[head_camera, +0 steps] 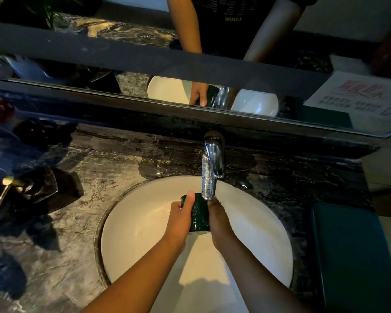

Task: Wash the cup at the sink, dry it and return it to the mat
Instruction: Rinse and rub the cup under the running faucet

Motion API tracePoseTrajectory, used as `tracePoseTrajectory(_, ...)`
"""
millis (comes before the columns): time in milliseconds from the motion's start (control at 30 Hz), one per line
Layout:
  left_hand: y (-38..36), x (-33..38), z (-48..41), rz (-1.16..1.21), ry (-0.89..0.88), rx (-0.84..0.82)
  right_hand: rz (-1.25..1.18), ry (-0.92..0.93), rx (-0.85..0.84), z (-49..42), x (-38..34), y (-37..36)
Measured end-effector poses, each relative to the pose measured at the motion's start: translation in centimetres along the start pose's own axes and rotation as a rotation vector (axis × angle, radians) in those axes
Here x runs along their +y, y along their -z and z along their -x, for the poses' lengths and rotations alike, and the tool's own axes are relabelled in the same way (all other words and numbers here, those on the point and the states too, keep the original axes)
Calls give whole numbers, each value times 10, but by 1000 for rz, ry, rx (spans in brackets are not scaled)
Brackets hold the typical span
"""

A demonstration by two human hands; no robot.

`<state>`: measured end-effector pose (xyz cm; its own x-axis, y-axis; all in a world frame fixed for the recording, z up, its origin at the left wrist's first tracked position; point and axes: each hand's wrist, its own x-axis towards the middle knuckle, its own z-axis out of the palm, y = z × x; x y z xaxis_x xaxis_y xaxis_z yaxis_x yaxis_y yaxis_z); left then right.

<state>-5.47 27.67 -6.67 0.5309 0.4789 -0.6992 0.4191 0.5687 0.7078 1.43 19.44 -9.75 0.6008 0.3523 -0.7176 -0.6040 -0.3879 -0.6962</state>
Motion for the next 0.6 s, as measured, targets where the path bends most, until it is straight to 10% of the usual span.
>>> tracePoseTrajectory(167, 13, -10, -3, 197, 281, -118, -23, -106, 27, 1, 3, 2)
tracePoseTrajectory(600, -1, -6, 7, 13, 115, -7, 200, 125, -33, 15, -6, -13)
